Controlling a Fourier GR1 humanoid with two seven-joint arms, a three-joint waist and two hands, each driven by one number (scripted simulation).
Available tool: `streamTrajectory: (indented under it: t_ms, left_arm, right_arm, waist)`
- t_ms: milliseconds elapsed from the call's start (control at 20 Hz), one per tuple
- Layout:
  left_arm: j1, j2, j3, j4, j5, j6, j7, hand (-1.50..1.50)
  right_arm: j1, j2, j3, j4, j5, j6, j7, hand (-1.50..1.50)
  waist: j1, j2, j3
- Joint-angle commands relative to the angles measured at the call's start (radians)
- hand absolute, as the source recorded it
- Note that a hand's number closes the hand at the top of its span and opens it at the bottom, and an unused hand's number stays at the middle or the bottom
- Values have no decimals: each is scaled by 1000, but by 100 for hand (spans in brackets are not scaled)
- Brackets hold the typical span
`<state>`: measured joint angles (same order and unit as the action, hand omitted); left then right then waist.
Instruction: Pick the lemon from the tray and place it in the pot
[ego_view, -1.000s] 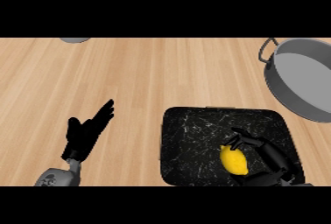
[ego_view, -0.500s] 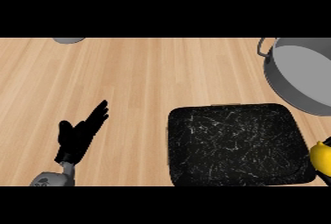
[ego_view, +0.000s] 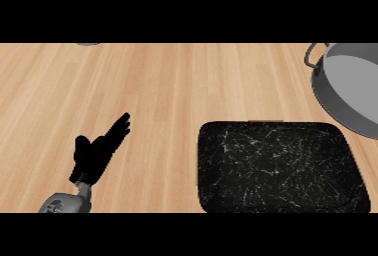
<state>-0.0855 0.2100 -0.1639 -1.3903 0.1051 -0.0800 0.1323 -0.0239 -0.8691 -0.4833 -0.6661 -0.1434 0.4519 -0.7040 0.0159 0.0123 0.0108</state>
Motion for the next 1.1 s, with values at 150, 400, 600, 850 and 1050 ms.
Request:
streamTrajectory:
  t_ms: [150, 400, 600, 850, 1050]
  left_arm:
    - [3, 6, -3, -5, 5, -27, 11, 0]
    - [-2, -3, -5, 6, -14, -17, -2, 0]
    - [-23, -12, 1, 50, -30, -14, -10, 0]
    - [-64, -48, -14, 34, -35, 1, 45, 0]
    - [-63, -10, 22, 59, -17, -42, 9, 0]
  right_arm:
    - [-80, -125, -1, 189, 100, -35, -225, 150]
    - [-190, -217, 15, 253, 152, -100, -228, 150]
    - [-319, -211, 84, 300, 228, -149, -188, 150]
    - [-486, -277, 136, 305, 286, -139, -60, 150]
    - [-614, -260, 227, 267, 377, -157, 66, 150]
  waist:
    - [13, -4, -3]
    - [19, -3, -4]
    - [18, -2, -6]
    - [32, 0, -7]
    - [37, 0, -9]
